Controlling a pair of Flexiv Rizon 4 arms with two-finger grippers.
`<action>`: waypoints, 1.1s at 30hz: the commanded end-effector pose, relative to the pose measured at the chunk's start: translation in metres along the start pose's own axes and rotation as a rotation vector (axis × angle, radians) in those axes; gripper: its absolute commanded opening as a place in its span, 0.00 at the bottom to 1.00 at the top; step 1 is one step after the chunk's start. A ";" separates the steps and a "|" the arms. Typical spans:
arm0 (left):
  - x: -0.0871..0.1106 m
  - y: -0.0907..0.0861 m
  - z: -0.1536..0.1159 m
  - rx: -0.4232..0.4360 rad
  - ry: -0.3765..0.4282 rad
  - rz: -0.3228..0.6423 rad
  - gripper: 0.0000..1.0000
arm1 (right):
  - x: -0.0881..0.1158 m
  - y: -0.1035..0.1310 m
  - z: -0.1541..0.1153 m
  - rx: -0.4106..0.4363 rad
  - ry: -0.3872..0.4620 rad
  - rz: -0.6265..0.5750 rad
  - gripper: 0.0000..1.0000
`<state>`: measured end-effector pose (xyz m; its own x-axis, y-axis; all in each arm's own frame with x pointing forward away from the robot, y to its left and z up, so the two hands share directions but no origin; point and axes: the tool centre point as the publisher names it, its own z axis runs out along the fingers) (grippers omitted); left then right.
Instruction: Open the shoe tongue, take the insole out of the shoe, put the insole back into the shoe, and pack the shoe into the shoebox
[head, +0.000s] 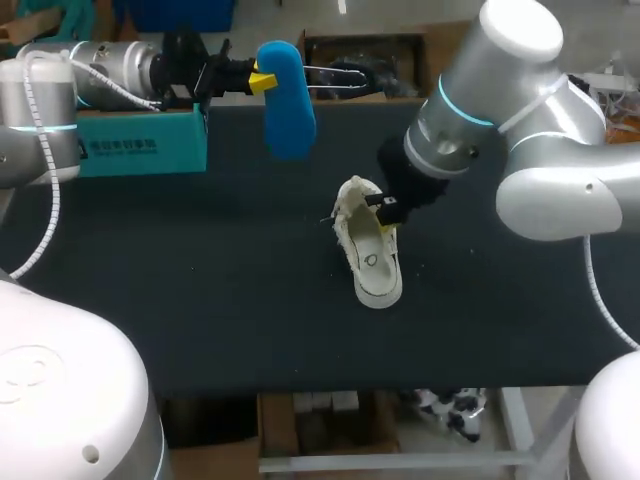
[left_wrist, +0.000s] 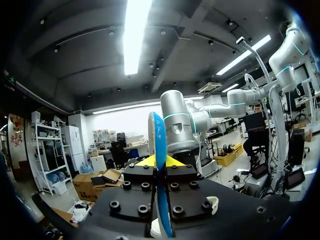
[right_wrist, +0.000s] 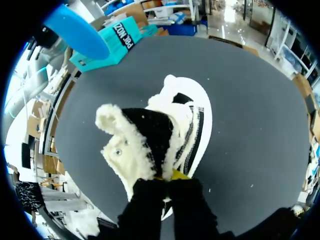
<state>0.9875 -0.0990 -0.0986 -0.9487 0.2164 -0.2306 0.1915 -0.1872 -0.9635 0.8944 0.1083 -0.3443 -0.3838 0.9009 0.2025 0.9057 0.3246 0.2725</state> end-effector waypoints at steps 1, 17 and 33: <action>0.006 0.000 0.008 0.000 0.003 0.001 0.00 | -0.004 -0.006 -0.004 -0.057 0.015 -0.013 1.00; 0.014 -0.004 0.014 0.007 0.046 0.021 0.00 | -0.006 -0.008 -0.016 -0.056 0.010 -0.029 1.00; 0.014 -0.004 0.014 0.007 0.046 0.021 0.00 | -0.006 -0.008 -0.016 -0.056 0.010 -0.029 1.00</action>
<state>0.9702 -0.1091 -0.0959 -0.9317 0.2567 -0.2570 0.2096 -0.1980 -0.9575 0.8868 0.0949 -0.3319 -0.4118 0.8880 0.2046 0.8838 0.3344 0.3273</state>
